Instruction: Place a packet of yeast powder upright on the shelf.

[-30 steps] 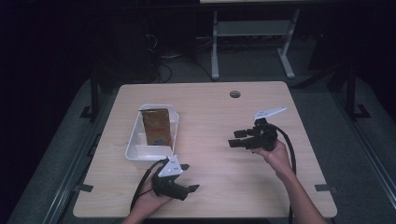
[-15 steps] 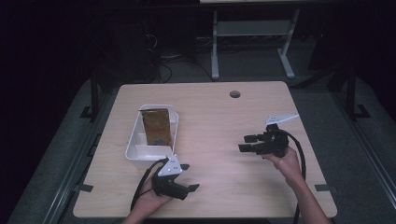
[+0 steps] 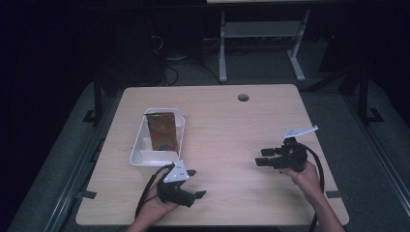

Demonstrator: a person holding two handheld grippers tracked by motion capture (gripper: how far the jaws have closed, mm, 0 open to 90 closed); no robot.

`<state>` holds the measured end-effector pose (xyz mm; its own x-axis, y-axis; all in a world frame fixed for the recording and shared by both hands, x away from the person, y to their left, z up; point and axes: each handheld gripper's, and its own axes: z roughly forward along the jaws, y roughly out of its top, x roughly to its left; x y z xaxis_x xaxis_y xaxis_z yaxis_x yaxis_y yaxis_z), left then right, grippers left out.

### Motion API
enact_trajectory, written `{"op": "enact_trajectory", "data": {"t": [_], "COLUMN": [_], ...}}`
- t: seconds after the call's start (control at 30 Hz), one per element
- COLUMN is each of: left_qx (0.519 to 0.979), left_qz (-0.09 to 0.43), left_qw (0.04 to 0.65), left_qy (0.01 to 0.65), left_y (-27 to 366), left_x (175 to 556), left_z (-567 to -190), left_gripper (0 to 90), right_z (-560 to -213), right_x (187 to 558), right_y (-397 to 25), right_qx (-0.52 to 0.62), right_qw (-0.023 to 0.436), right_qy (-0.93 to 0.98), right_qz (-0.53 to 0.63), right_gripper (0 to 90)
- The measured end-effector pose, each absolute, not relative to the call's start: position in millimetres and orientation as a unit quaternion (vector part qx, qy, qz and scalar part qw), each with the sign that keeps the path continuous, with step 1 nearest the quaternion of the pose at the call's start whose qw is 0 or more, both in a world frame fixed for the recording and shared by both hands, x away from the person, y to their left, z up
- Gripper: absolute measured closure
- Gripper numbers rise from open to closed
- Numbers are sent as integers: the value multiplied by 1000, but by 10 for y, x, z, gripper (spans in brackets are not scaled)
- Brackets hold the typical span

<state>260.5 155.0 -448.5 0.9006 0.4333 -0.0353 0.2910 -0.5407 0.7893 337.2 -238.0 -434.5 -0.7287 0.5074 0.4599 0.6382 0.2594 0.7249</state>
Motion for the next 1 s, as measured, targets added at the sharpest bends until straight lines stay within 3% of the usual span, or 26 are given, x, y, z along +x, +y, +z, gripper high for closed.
{"op": "enact_trajectory", "data": {"t": [1.0], "left_qx": [878], "left_qz": [80], "left_qw": [426], "left_qy": [201], "left_y": [1525], "left_x": [2591], "left_z": [-4499], "left_gripper": [227], "right_z": [-4529], "right_x": [2913], "right_y": [-2666], "right_qx": [-382], "right_qw": [52], "right_qy": [-787], "right_qz": [-482], "right_gripper": [291]}}
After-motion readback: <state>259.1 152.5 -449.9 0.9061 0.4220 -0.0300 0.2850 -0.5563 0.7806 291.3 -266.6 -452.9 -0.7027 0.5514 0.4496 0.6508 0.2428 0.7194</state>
